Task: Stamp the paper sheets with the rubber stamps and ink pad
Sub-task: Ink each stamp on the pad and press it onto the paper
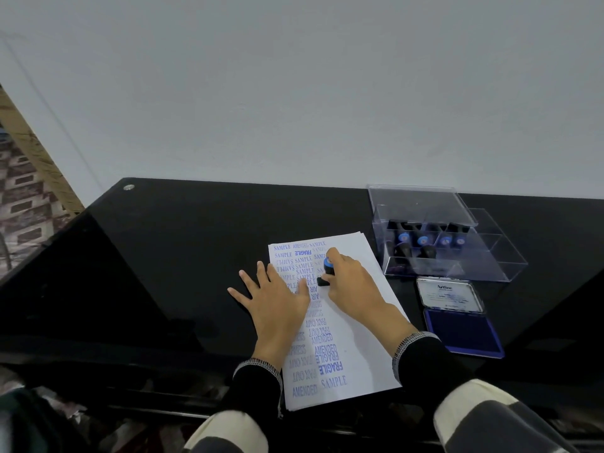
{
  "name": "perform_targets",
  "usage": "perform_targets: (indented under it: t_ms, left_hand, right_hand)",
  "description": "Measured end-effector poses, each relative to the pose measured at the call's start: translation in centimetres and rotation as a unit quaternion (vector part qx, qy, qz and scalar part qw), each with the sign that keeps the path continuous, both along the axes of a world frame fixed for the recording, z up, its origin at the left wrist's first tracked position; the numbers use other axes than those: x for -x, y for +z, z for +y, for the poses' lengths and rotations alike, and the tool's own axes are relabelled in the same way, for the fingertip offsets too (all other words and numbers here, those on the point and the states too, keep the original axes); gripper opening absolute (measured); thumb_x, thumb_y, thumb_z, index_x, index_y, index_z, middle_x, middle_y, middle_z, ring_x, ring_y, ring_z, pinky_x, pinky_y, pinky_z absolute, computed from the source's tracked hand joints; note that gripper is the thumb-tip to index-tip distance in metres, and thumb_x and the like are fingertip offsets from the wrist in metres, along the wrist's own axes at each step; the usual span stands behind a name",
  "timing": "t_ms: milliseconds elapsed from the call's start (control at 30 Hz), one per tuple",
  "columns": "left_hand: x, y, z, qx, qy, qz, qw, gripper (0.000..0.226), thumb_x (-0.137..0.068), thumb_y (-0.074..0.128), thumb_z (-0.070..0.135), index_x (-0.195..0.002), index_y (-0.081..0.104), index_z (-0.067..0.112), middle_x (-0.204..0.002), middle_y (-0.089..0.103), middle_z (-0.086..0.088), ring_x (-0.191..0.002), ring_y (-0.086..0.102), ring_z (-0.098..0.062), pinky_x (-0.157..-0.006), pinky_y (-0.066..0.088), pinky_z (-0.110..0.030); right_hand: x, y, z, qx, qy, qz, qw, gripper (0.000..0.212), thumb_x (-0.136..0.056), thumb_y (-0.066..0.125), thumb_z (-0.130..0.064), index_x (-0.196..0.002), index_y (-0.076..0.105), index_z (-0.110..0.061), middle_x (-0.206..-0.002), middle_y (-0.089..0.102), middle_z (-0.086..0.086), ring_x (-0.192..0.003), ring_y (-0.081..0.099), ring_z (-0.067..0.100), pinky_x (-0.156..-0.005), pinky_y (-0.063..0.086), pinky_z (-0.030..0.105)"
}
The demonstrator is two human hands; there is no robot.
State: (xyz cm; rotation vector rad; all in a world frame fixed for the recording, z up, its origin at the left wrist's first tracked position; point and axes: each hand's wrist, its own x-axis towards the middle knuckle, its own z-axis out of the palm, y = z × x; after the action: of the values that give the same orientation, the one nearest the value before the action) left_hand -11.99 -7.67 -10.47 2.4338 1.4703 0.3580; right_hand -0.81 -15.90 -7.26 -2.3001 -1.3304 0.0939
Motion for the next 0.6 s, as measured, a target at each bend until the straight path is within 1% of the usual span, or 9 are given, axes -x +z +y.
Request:
perform_targets:
  t_ms: [67, 167, 200, 267, 300, 333, 367, 433, 600]
  left_hand:
    - [-0.1, 0.0, 0.0, 0.002, -0.001, -0.003, 1.000, 0.079, -0.090, 0.039, 0.061, -0.147, 0.027, 0.007, -0.159, 0.018, -0.010, -0.146, 0.000, -0.041, -0.110, -0.005, -0.066]
    - [-0.3, 0.0, 0.2, 0.006, 0.002, -0.007, 1.000, 0.079, -0.089, 0.041, 0.060, -0.146, 0.028, 0.007, -0.157, 0.020, -0.011, -0.146, 0.000, -0.041, -0.110, -0.004, -0.067]
    - [-0.3, -0.1, 0.2, 0.004, 0.003, -0.005, 1.000, 0.079, -0.089, 0.041, 0.060, -0.146, 0.028, 0.007, -0.157, 0.020, -0.011, -0.146, 0.000, -0.041, -0.110, -0.003, -0.067]
    - [-0.4, -0.1, 0.2, 0.001, 0.007, -0.001, 1.000, 0.079, -0.089, 0.040, 0.061, -0.146, 0.027, 0.007, -0.157, 0.020, -0.011, -0.146, 0.001, -0.041, -0.110, -0.003, -0.067]
    - [-0.5, -0.2, 0.2, 0.001, 0.008, 0.000, 1.000, 0.080, -0.089, 0.040, 0.061, -0.146, 0.027, 0.007, -0.157, 0.020, -0.011, -0.146, 0.001, -0.041, -0.110, -0.003, -0.067]
    - [-0.5, -0.2, 0.3, 0.000, 0.008, 0.001, 1.000, 0.080, -0.089, 0.040, 0.061, -0.146, 0.026, 0.007, -0.157, 0.020, -0.011, -0.146, 0.001, -0.041, -0.110, -0.003, -0.067]
    - [-0.6, -0.2, 0.3, -0.001, 0.008, 0.001, 1.000, 0.080, -0.089, 0.040, 0.061, -0.146, 0.026, 0.007, -0.157, 0.020, -0.011, -0.146, 0.001, -0.041, -0.110, -0.002, -0.067]
    - [-0.6, -0.3, 0.3, -0.001, 0.008, 0.000, 1.000, 0.079, -0.089, 0.039, 0.061, -0.146, 0.026, 0.008, -0.157, 0.020, -0.011, -0.146, 0.001, -0.041, -0.110, -0.002, -0.067]
    - [-0.5, -0.3, 0.3, 0.002, 0.008, -0.005, 1.000, 0.079, -0.089, 0.040, 0.060, -0.146, 0.026, 0.007, -0.157, 0.019, -0.011, -0.146, 0.000, -0.040, -0.110, -0.003, -0.066]
  right_hand:
    - [-1.2, 0.5, 0.0, -0.049, -0.028, 0.097, 0.994, 0.017, -0.089, 0.059, -0.010, -0.091, 0.042, -0.013, -0.073, 0.049, -0.002, -0.068, 0.045, 0.019, -0.054, 0.036, 0.016]
    - [-3.1, 0.9, -0.5, -0.175, -0.146, 0.235, 0.945, 0.015, -0.088, 0.061, -0.010, -0.084, 0.047, -0.008, -0.070, 0.049, 0.000, -0.063, 0.046, 0.014, -0.056, 0.037, 0.010]
    - [-3.4, 0.7, -0.8, -0.208, -0.176, 0.284, 0.919, 0.013, -0.088, 0.061, -0.011, -0.084, 0.048, -0.008, -0.074, 0.052, 0.002, -0.066, 0.049, 0.014, -0.063, 0.042, 0.013]
    - [-3.6, 0.2, -1.3, -0.271, -0.205, 0.404, 0.850, 0.009, -0.091, 0.058, -0.008, -0.085, 0.051, -0.011, -0.083, 0.057, 0.005, -0.073, 0.058, 0.016, -0.078, 0.052, 0.029]
    - [-3.5, 0.0, -1.5, -0.297, -0.203, 0.454, 0.815, 0.009, -0.092, 0.057, -0.006, -0.087, 0.052, -0.011, -0.087, 0.058, 0.007, -0.075, 0.060, 0.016, -0.080, 0.054, 0.031]
    - [-3.2, -0.2, -1.7, -0.317, -0.195, 0.483, 0.793, 0.008, -0.092, 0.056, -0.003, -0.090, 0.053, -0.010, -0.091, 0.058, 0.008, -0.078, 0.061, 0.016, -0.079, 0.055, 0.030]
    - [-3.0, -0.5, -1.8, -0.326, -0.187, 0.493, 0.785, 0.007, -0.092, 0.055, -0.002, -0.093, 0.053, -0.008, -0.094, 0.058, 0.009, -0.080, 0.061, 0.017, -0.077, 0.056, 0.027]
    - [-2.4, -1.1, -2.0, -0.330, -0.177, 0.492, 0.786, 0.008, -0.092, 0.055, -0.001, -0.098, 0.054, -0.006, -0.098, 0.058, 0.011, -0.084, 0.062, 0.017, -0.078, 0.056, 0.025]
    - [-2.0, -1.9, -2.4, -0.347, -0.181, 0.493, 0.777, 0.013, -0.092, 0.056, 0.000, -0.092, 0.056, -0.013, -0.095, 0.060, 0.009, -0.085, 0.065, 0.017, -0.091, 0.052, 0.036]
